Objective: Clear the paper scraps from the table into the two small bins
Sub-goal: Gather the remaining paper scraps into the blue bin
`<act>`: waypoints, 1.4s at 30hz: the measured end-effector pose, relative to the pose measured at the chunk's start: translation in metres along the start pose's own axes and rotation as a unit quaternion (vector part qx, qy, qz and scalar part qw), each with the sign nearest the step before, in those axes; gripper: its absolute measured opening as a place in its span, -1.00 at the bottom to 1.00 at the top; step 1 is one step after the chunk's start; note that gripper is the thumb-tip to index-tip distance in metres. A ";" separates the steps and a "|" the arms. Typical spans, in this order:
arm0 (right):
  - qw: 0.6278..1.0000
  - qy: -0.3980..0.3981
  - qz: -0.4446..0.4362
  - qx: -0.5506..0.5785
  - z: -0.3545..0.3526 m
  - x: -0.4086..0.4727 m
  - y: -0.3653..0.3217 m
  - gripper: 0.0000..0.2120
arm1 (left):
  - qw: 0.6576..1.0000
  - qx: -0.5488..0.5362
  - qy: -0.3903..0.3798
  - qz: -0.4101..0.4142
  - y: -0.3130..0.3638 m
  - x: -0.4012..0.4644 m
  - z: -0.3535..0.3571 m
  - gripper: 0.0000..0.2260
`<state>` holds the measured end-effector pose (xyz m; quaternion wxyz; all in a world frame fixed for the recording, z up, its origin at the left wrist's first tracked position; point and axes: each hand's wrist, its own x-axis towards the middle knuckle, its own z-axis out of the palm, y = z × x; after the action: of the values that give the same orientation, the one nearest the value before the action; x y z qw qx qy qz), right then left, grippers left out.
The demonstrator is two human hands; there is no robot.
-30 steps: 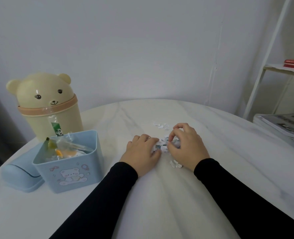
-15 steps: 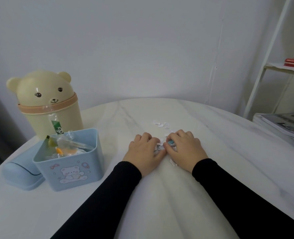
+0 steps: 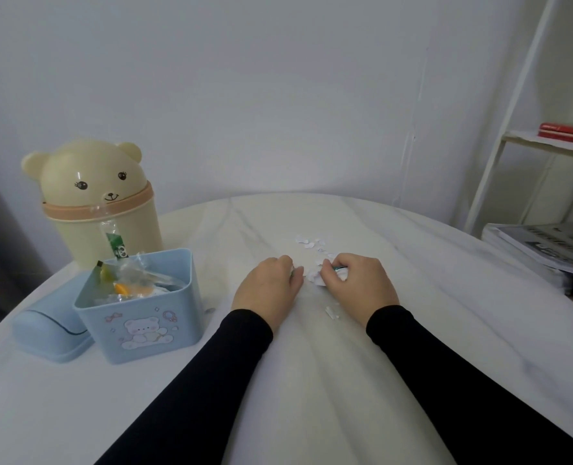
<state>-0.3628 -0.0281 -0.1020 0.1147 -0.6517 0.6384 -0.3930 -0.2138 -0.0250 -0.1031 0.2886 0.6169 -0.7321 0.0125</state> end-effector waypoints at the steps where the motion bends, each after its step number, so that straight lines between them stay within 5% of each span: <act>1: 1.000 0.013 0.004 0.016 -0.001 -0.001 -0.001 -0.70 | 1.000 -0.017 0.012 -0.005 0.001 -0.001 -0.001 -0.72; 14: 0.963 0.148 0.073 0.211 -0.010 -0.023 -0.024 -0.72 | 0.972 -0.207 0.077 -0.079 0.013 -0.029 -0.015 -0.72; 21: 0.941 0.141 0.072 0.300 -0.001 -0.035 -0.057 -0.68 | 0.964 -0.242 0.082 -0.073 0.017 -0.051 -0.028 -0.77; 31: 0.897 0.141 0.022 0.418 -0.003 -0.034 -0.131 -0.67 | 0.965 -0.209 0.151 0.036 0.009 -0.045 -0.111 -0.76; 42: 0.873 0.029 -0.018 0.486 0.042 -0.028 -0.227 -0.66 | 0.958 -0.169 0.229 0.034 -0.074 -0.036 -0.171 -0.77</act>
<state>-0.1626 0.0186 0.0078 0.3916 -0.5137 0.3583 -0.6741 -0.0748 0.0533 -0.0011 0.5480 0.5144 -0.6585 0.0388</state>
